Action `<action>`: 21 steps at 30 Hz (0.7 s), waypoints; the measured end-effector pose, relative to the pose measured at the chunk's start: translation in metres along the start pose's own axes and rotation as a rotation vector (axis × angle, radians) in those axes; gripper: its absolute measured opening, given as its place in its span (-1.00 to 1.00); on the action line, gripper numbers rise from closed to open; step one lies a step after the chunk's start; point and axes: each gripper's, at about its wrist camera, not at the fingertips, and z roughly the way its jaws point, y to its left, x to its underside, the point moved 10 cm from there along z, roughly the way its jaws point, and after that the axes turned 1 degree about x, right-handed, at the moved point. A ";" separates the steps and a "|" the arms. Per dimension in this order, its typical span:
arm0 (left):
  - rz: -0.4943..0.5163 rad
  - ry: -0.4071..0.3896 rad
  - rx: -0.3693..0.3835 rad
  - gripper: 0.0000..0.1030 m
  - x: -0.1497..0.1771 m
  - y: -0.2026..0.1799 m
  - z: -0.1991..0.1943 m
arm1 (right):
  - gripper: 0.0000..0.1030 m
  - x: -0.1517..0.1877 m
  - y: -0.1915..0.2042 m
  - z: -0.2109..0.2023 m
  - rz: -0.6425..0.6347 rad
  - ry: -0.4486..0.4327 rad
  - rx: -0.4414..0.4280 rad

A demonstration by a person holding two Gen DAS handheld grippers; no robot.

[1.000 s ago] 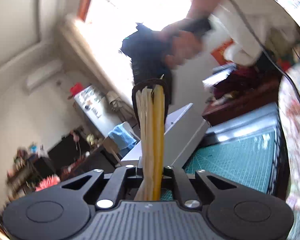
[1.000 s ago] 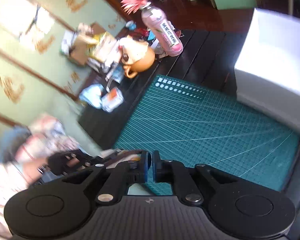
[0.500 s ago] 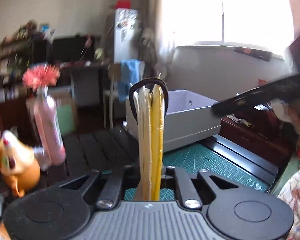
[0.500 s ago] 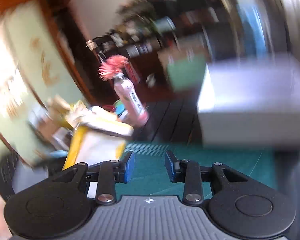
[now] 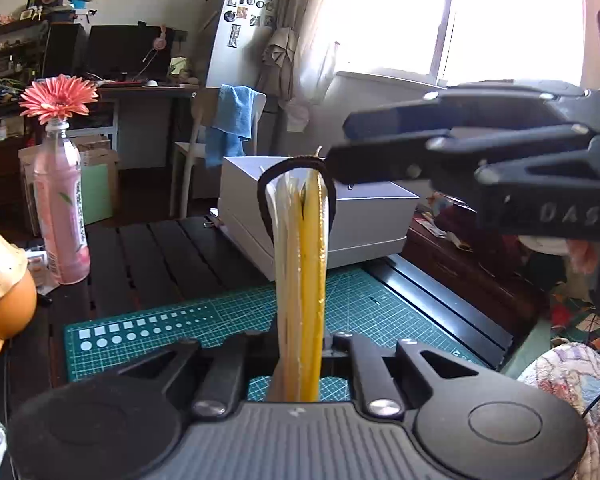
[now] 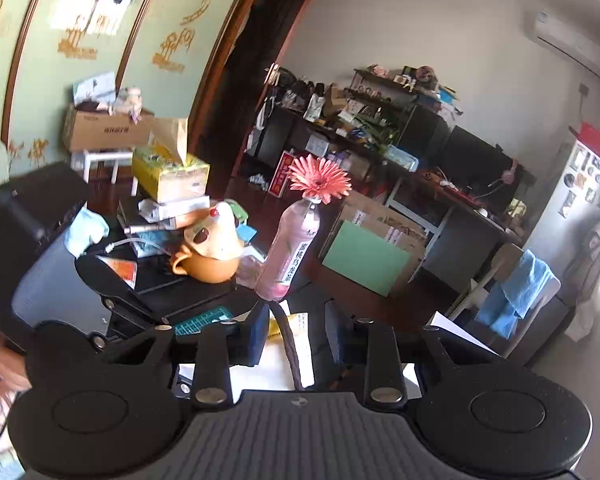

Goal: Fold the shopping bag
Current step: 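Open the right gripper to release the band around the strip, then push the elastic band along the strip toward the left gripper with the right gripper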

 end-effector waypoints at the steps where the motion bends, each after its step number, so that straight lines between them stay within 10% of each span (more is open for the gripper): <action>1: -0.002 -0.001 0.008 -0.78 0.000 0.000 -0.001 | -0.58 0.002 0.001 0.005 -0.005 0.016 -0.022; 21: -0.002 0.015 -0.009 -0.74 0.000 0.007 0.001 | -0.93 0.007 0.028 0.001 0.001 0.034 -0.228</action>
